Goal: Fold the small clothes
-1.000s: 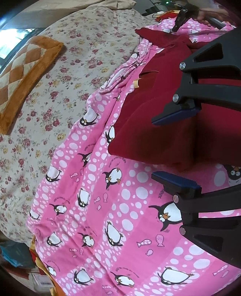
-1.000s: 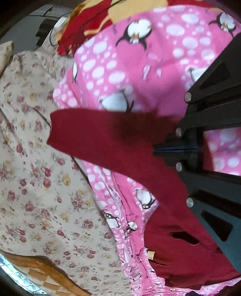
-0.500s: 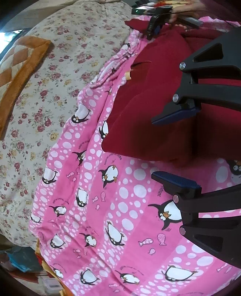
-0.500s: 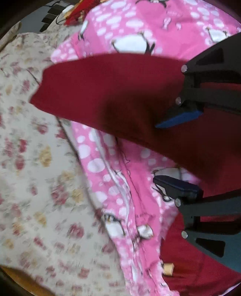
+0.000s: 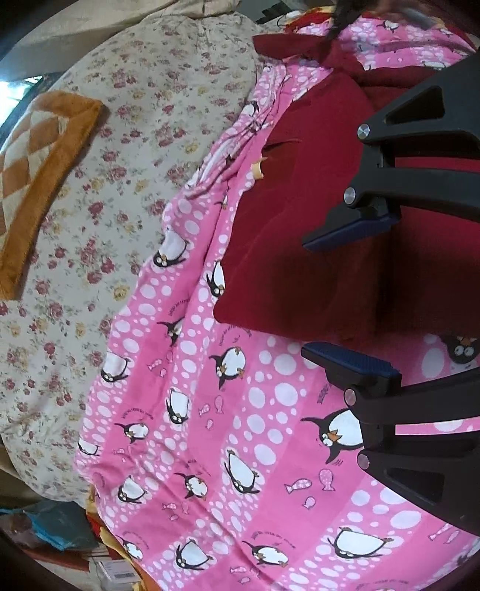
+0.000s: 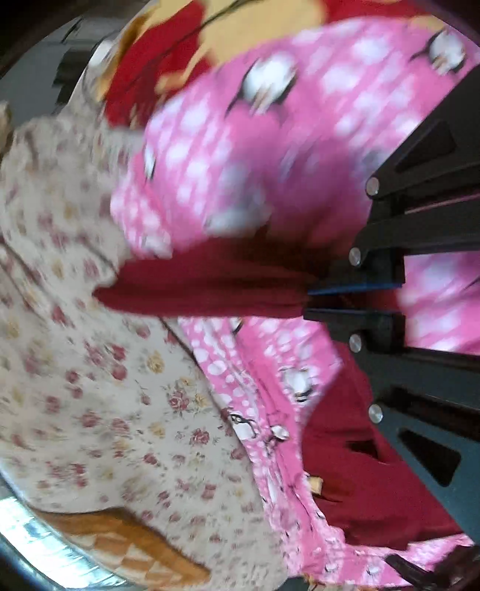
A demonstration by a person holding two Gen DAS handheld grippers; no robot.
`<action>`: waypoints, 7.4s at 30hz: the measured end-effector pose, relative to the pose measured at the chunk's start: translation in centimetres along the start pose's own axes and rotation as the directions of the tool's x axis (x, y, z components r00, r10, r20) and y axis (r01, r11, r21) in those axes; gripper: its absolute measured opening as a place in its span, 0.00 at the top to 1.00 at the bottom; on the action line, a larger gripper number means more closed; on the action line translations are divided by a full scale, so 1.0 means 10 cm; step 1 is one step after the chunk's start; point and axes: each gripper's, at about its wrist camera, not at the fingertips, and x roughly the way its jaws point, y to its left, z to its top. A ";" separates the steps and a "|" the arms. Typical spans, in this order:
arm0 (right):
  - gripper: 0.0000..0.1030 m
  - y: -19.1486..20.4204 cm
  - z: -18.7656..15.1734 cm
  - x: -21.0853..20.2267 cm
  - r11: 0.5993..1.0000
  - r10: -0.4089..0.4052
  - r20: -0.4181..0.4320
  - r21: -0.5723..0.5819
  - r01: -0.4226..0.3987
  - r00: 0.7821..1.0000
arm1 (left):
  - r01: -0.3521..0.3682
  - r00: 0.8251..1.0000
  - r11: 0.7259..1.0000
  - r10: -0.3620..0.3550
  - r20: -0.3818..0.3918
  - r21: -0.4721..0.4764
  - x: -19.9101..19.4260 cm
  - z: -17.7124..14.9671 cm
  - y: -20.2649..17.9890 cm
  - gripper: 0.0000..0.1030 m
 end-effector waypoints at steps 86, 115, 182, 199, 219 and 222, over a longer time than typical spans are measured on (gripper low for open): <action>0.35 0.83 -1.02 -0.48 0.937 0.240 -0.268 -0.186 -0.295 0.933 | 0.154 0.982 0.987 -0.149 -0.112 0.038 0.13 0.05 -0.33 0.70; 0.65 1.43 -1.00 0.35 0.961 0.046 -0.190 -0.258 -0.095 0.981 | 0.141 0.989 0.984 -0.145 -0.032 -0.109 0.14 0.32 0.10 1.00; 0.42 1.03 -1.20 -0.28 0.940 0.175 -0.273 -0.241 -0.243 0.946 | 0.083 0.989 0.993 -0.071 -0.131 0.085 -0.12 -0.30 -0.13 0.86; 0.94 0.90 -1.62 -0.54 0.949 0.094 -0.222 -0.276 -0.155 0.971 | -0.058 0.991 0.980 0.079 -0.106 0.192 -0.63 -0.95 -0.08 0.86; 0.93 0.77 -2.43 -1.05 0.890 0.165 -0.329 -0.357 -0.284 0.930 | -0.012 0.987 0.995 0.028 -0.160 0.095 -1.18 -1.63 0.16 0.86; 0.94 0.59 -2.48 -1.19 0.894 0.156 -0.335 -0.352 -0.276 0.929 | -0.029 0.986 0.995 0.045 -0.163 0.094 -1.19 -1.69 0.19 0.86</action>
